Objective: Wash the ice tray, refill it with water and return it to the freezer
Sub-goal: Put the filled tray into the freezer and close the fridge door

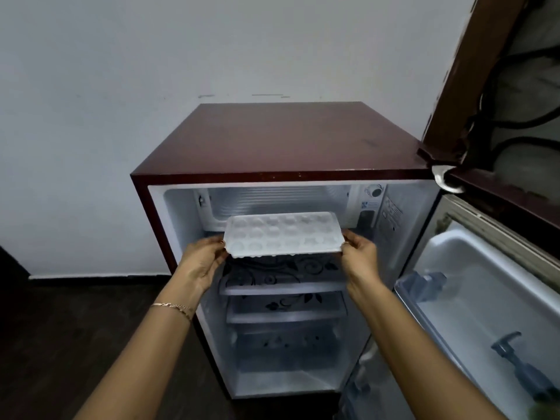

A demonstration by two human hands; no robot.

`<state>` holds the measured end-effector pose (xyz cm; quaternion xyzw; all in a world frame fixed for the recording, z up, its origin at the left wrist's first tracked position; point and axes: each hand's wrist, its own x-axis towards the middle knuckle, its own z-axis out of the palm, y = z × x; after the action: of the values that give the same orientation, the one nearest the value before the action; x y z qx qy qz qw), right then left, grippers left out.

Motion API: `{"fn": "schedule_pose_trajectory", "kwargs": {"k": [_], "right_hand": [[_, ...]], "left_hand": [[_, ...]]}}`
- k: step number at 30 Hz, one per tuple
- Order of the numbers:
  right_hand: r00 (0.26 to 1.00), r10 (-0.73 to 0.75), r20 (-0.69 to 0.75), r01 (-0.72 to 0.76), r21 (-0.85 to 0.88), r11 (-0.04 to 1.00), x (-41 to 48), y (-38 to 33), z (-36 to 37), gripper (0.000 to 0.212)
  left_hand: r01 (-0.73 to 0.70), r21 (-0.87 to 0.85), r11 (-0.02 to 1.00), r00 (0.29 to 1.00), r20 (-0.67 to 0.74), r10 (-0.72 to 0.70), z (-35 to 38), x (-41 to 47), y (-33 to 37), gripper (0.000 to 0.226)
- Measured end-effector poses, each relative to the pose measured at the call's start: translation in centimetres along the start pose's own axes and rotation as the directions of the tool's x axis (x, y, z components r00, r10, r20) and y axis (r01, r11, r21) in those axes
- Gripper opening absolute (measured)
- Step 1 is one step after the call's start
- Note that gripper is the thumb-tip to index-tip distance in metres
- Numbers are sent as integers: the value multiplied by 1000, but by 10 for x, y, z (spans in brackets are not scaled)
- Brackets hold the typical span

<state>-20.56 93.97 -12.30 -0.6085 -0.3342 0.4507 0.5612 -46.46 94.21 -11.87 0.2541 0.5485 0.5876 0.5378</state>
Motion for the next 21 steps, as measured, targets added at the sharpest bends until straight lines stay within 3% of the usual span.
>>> {"fn": "schedule_pose_trajectory", "kwargs": {"k": [8,13,17,19,21], "right_hand": [[994,25,-103,-27,-14,1000,70,-12,52,42],[991,-8,-132,-13,-160,987,107,-12,69,38],[987,2,-158,-50,-301,952,127,-14,76,37],[984,-8,-177,-54,-342,938,134,-16,80,33],[979,-15,-205,-55,-334,941,139,-16,83,27]], "left_hand": [[-59,173,983,994,-80,73,34,93,10,23],[-126,358,925,982,-85,167,48,138,10,28],[-224,267,937,966,-64,250,59,150,7,17],[-216,226,950,968,-77,239,64,153,5,5],[-193,189,963,971,-103,215,66,155,5,11]]}}
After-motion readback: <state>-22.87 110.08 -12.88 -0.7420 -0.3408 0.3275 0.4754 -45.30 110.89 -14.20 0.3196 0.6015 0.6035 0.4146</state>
